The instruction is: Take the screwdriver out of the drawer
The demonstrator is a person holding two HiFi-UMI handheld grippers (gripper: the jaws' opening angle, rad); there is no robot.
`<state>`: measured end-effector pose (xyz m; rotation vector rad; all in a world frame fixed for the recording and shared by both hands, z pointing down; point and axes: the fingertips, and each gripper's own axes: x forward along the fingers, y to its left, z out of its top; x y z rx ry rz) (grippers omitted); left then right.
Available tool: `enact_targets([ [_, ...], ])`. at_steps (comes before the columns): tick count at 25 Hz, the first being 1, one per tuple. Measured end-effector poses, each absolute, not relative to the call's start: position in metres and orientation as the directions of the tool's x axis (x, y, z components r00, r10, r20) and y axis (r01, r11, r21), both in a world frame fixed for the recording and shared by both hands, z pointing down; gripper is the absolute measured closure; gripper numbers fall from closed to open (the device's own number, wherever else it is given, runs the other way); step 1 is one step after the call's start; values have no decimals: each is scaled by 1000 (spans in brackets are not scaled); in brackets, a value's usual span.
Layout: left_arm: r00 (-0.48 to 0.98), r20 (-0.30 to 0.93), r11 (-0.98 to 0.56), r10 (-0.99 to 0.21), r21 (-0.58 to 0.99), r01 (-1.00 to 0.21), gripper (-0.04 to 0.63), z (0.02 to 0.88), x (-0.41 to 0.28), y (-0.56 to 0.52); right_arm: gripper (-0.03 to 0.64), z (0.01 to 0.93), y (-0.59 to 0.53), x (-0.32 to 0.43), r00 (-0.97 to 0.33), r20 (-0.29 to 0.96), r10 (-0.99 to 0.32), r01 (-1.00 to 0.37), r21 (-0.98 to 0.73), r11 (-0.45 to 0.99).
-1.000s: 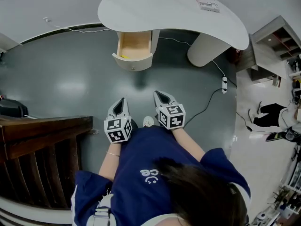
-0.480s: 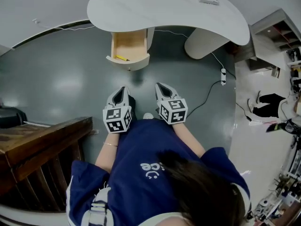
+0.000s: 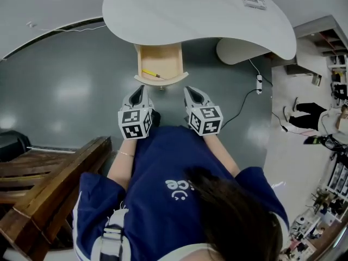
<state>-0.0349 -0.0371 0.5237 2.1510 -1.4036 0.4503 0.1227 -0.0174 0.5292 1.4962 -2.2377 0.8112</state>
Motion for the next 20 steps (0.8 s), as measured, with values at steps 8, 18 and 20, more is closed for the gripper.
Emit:
enact_targets([
  [8,440,517,-357,-735,256,-898,591,526,-71,-104,609,536,-77,87,-370,587,-720,-925,-304,227],
  [18,378,550,-262,-745,280,-924,591,539,-98,-121,609,546,-117,53,-458,663,-592,-884,-271,380],
  [20,347,562,-221,-750,282,-934,591,541,-103,-123,603,553,-121,47,-488,693,-531,-854,-251,456],
])
